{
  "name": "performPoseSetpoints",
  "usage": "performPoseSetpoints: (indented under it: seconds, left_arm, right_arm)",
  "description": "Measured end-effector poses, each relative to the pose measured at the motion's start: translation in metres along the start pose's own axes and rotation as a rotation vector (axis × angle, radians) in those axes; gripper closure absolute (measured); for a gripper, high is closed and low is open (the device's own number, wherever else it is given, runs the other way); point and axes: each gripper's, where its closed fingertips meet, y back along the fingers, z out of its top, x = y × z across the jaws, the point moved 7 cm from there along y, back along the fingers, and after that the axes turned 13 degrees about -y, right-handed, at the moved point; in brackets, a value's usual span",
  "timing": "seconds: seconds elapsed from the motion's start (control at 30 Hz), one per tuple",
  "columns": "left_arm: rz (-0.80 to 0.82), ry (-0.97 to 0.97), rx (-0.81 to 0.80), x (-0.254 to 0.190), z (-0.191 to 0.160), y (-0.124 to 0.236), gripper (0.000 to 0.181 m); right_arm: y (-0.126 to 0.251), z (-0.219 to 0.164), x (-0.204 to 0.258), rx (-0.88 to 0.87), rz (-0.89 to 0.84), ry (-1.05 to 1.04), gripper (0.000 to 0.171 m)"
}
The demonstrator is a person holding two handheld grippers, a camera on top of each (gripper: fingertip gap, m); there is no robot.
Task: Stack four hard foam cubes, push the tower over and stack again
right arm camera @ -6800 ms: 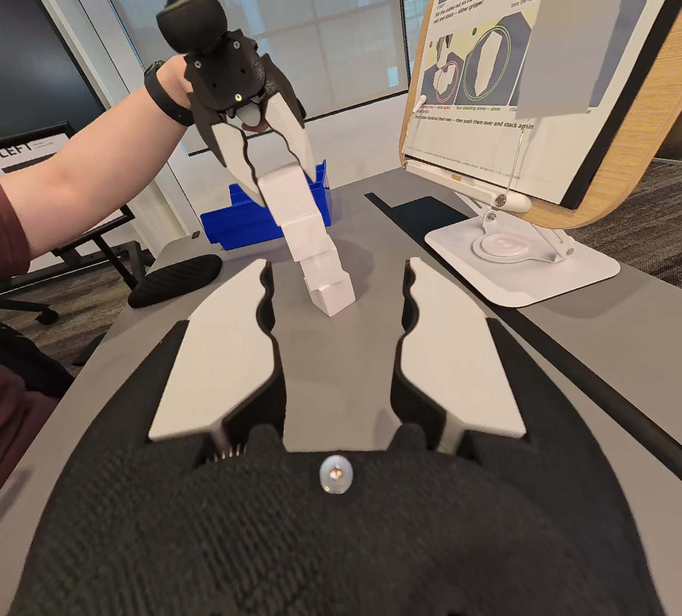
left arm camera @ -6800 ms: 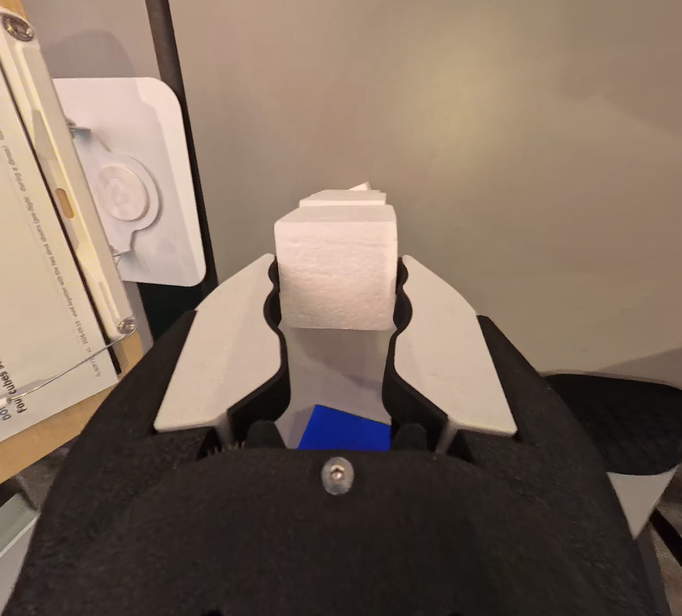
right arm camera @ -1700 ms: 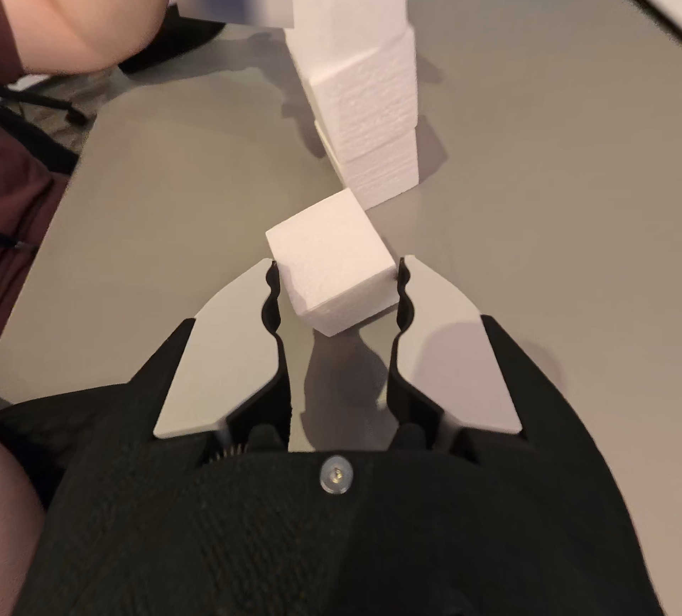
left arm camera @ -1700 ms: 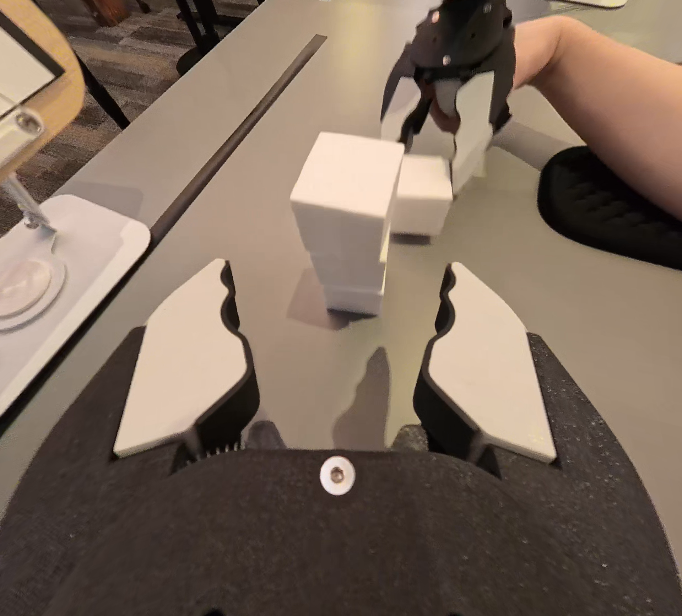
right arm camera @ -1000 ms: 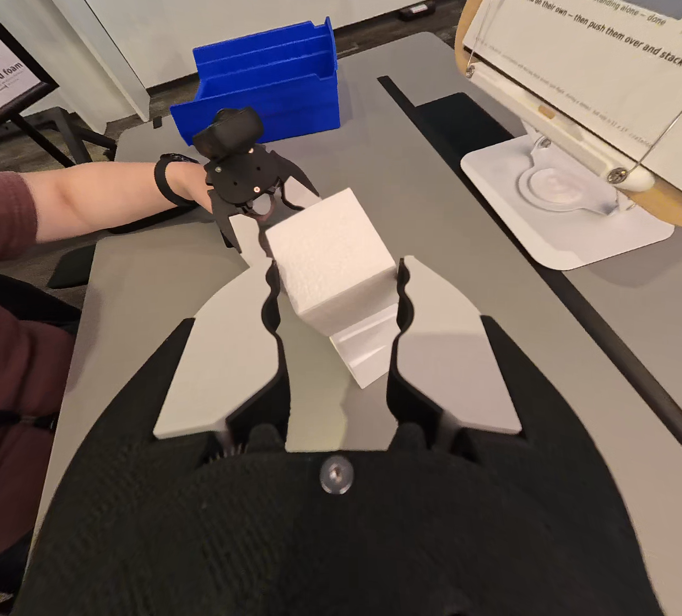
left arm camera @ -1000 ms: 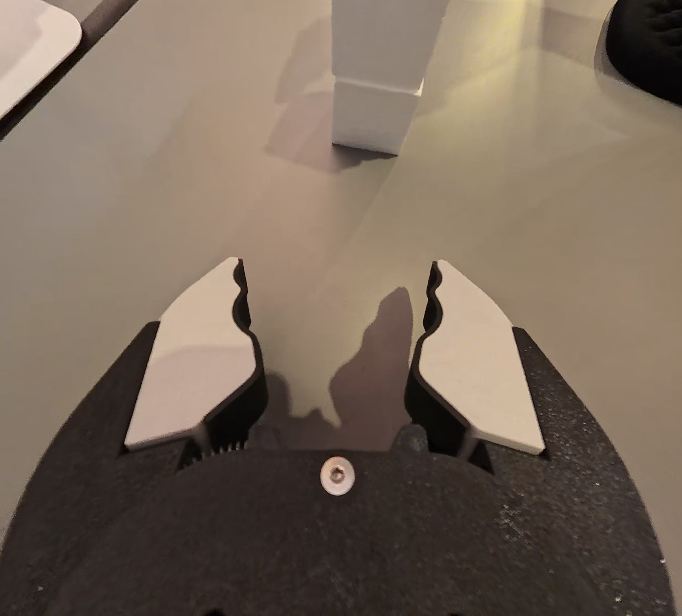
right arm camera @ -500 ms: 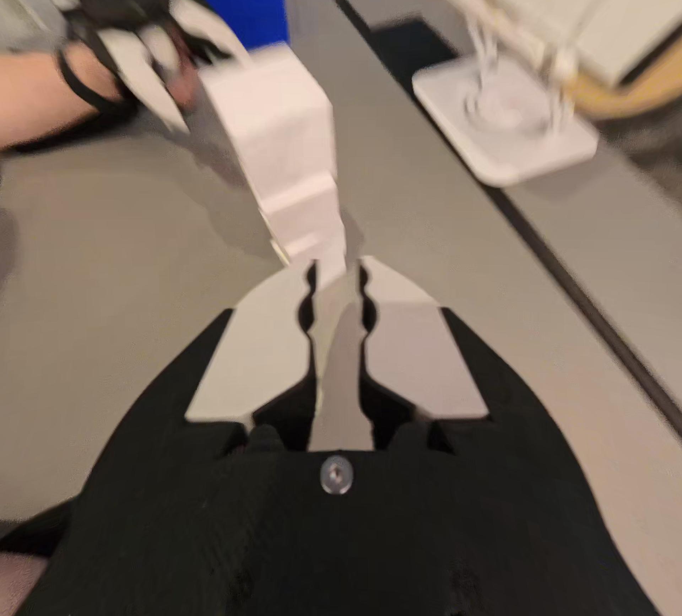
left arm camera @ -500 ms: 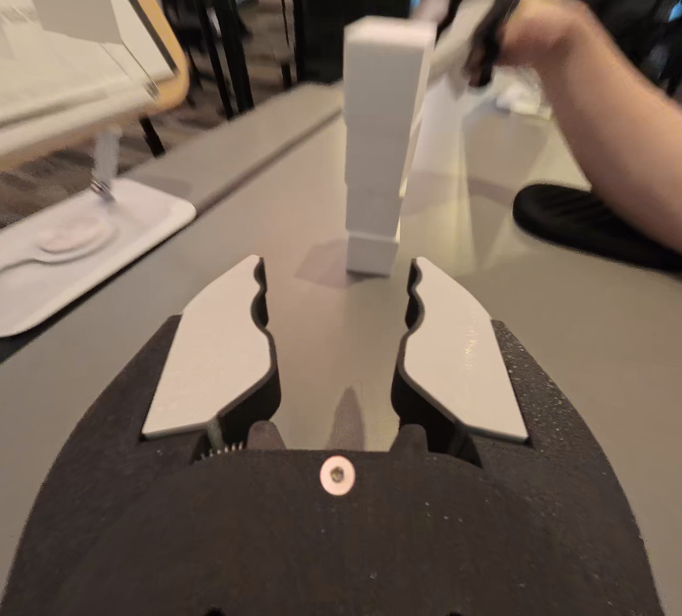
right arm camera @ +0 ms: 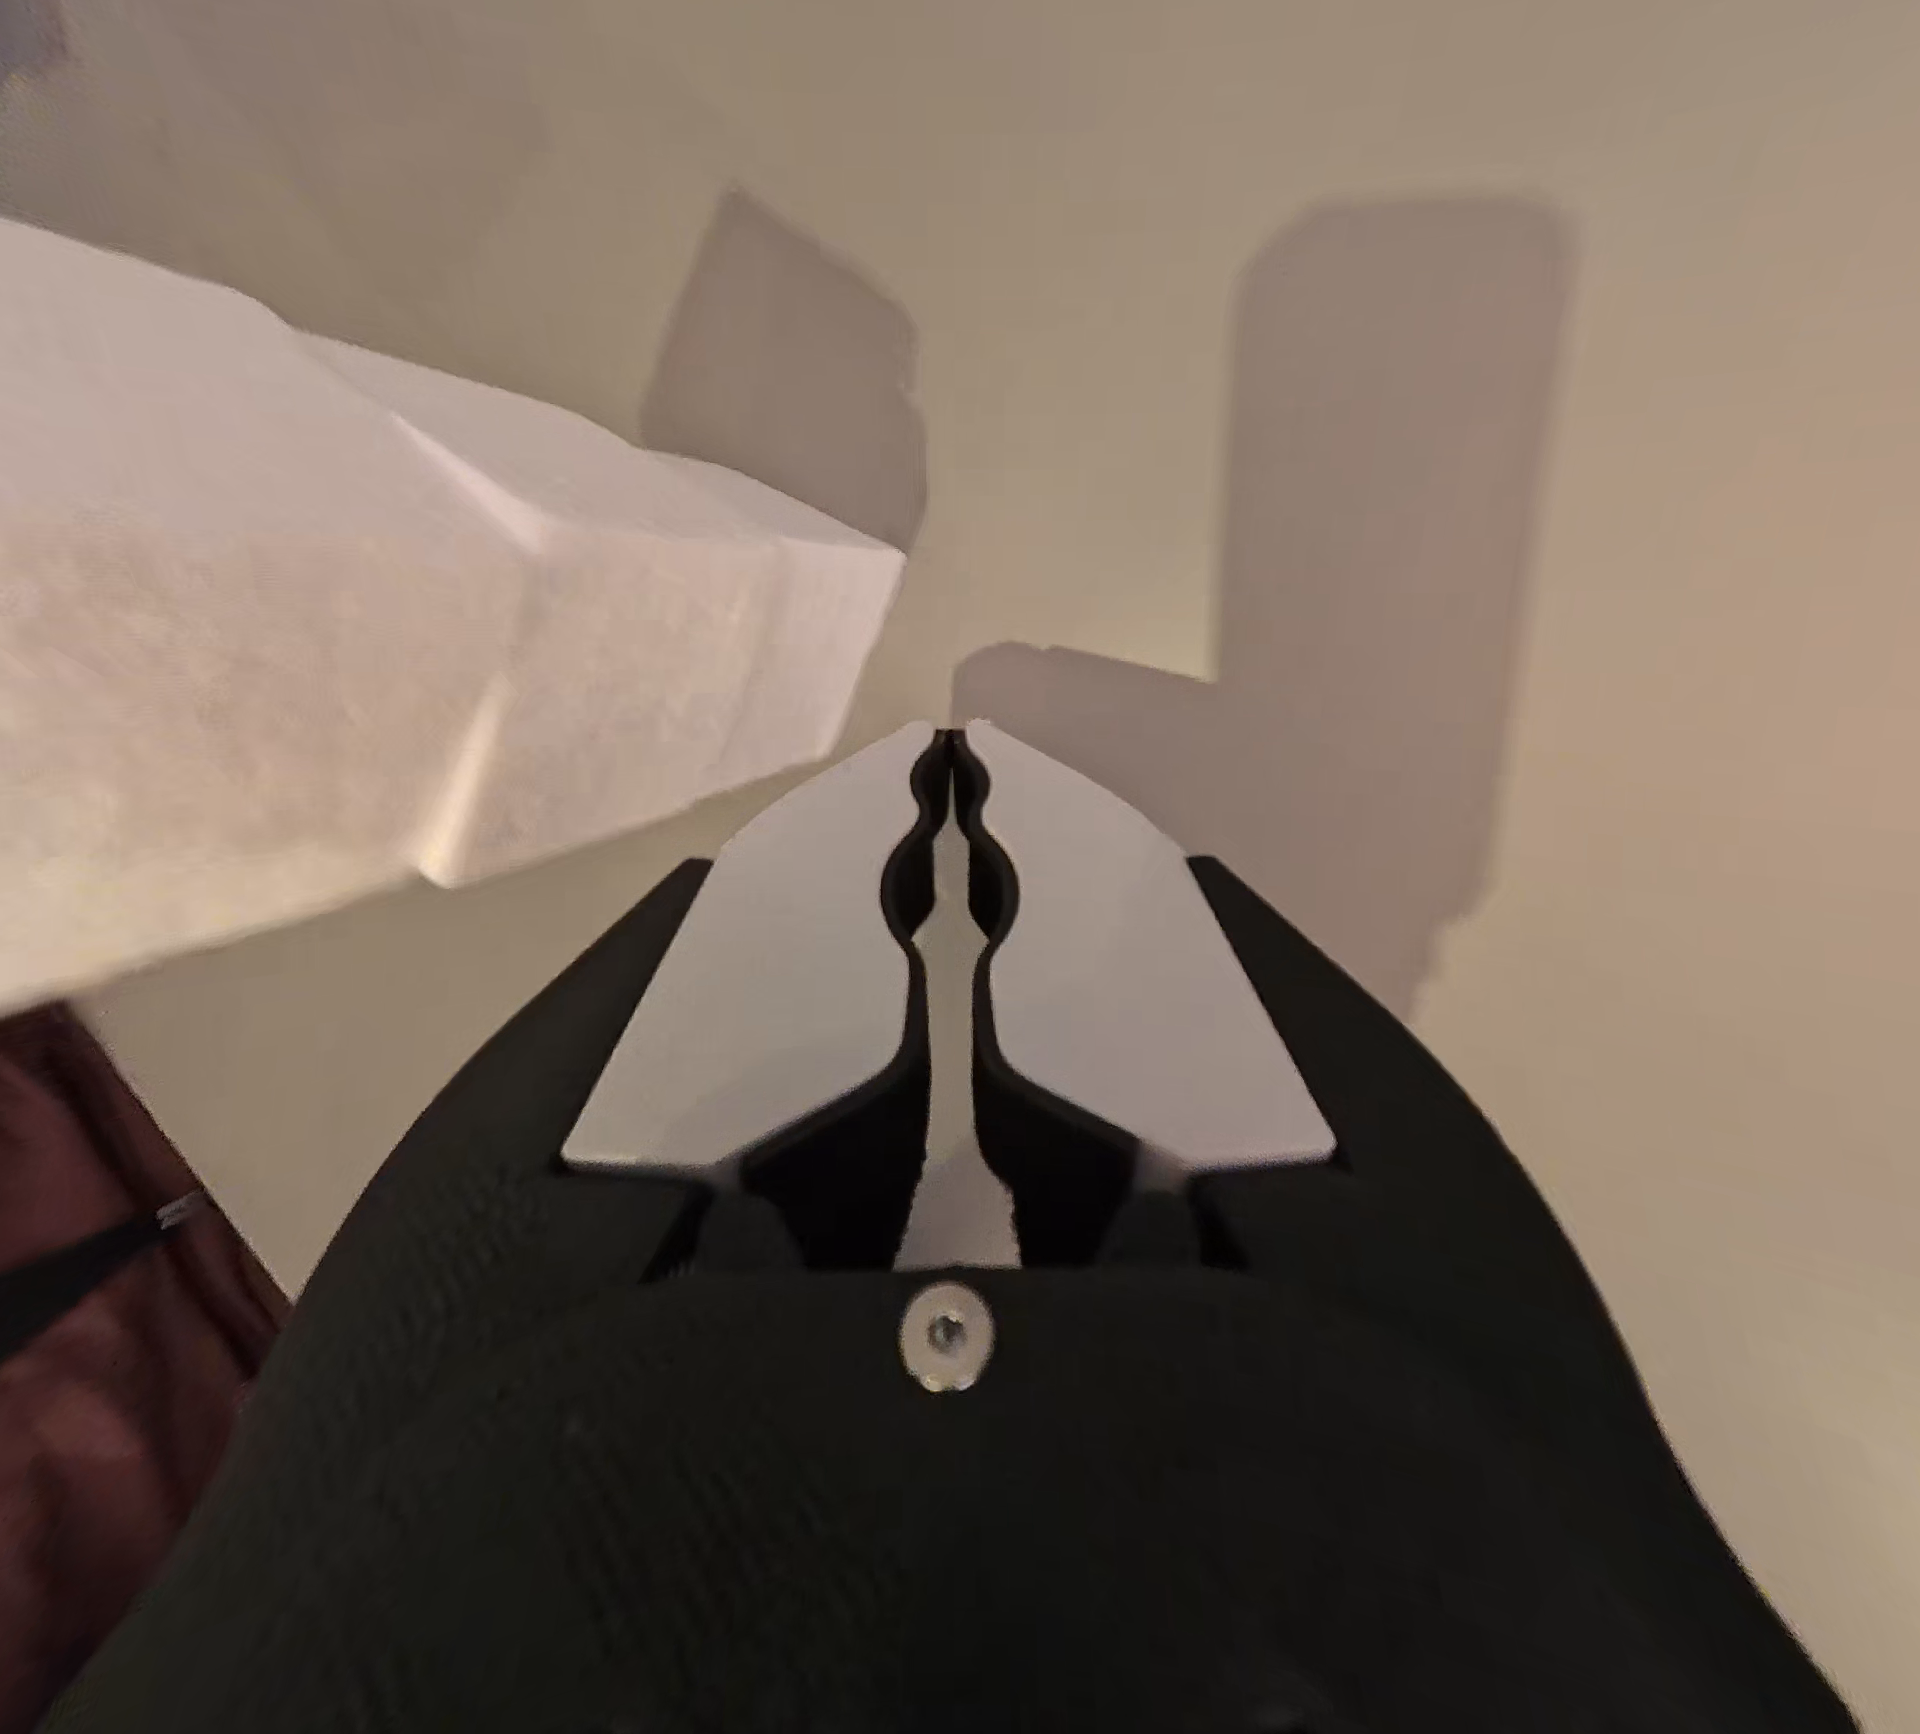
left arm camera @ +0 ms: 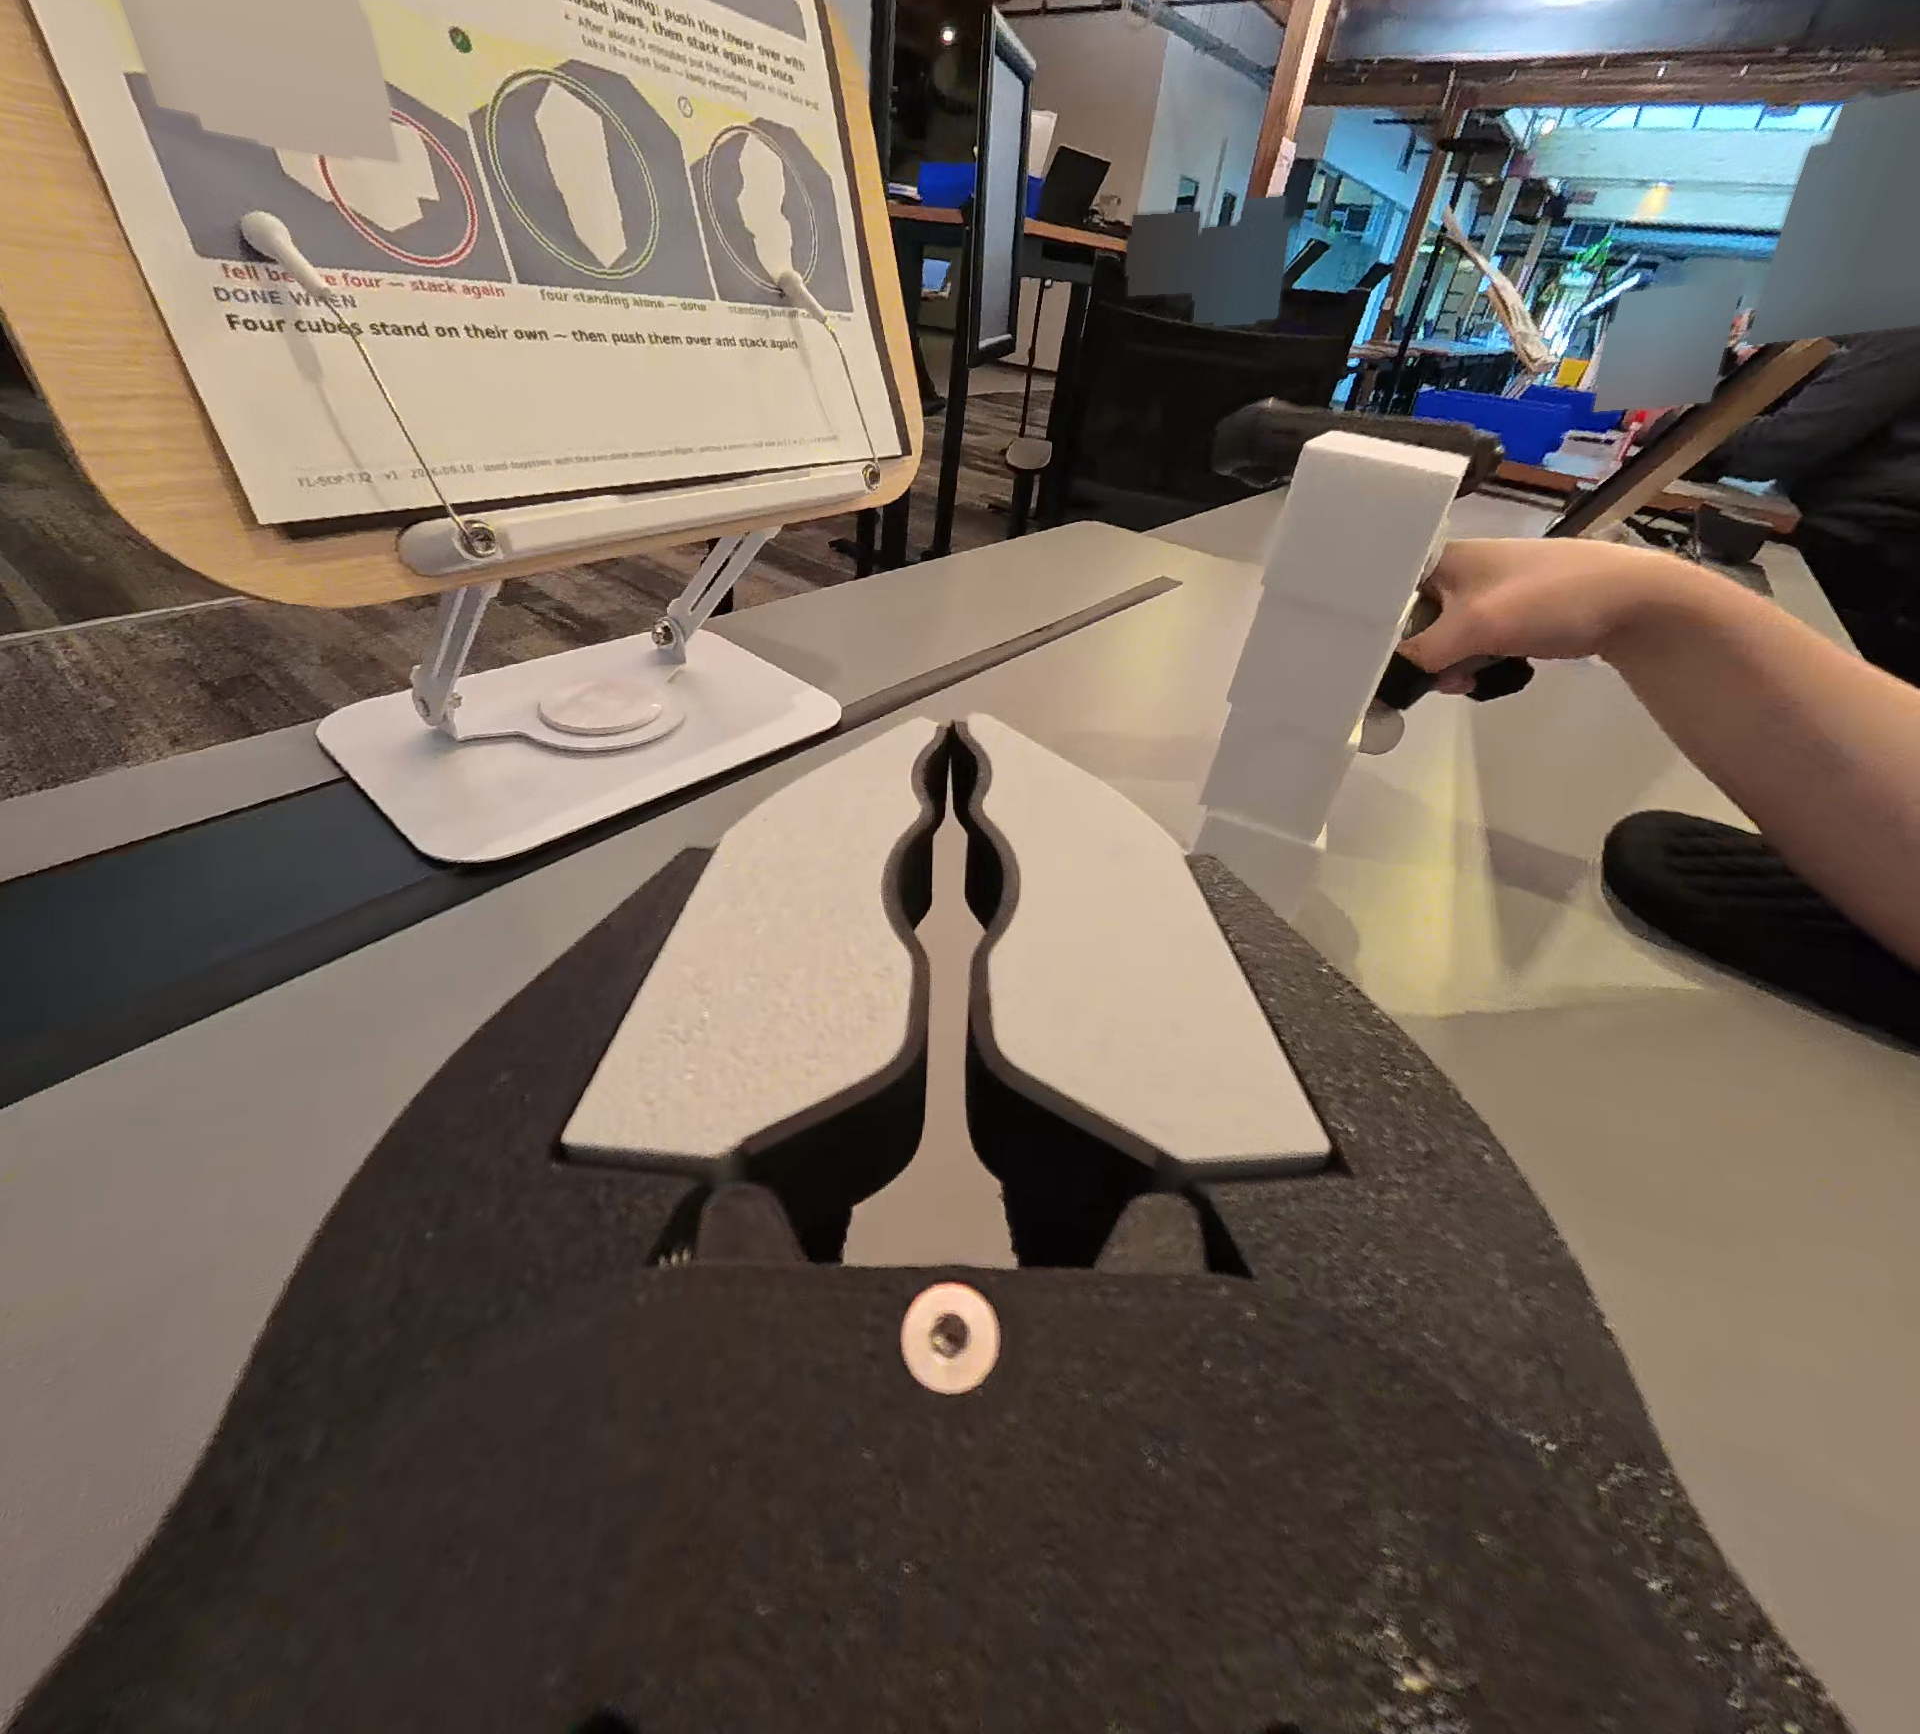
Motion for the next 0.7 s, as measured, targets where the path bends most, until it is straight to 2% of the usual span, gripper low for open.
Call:
performPoseSetpoints:
  seconds: [0.17, 0.3, 0.53, 0.7]
  left_arm:
    - [0.023, -0.088, 0.037, -0.006, 0.007, -0.002, 0.181]
    - [0.086, -0.129, 0.041, 0.000, 0.023, 0.011, 0.181]
    - [0.228, -0.132, -0.025, 0.023, 0.046, 0.046, 0.181]
    - [0.187, -0.059, 0.015, 0.034, 0.047, 0.059, 0.181]
  right_arm:
    - [0.001, 0.015, 0.068, -0.084, -0.039, 0.174, 0.170]
    - [0.017, 0.016, 0.100, -0.179, -0.131, 0.292, 0.170]
    - [0.038, 0.014, 0.104, -0.238, -0.179, 0.324, 0.170]
    - [0.046, 0.012, 0.097, -0.247, -0.149, 0.332, 0.170]
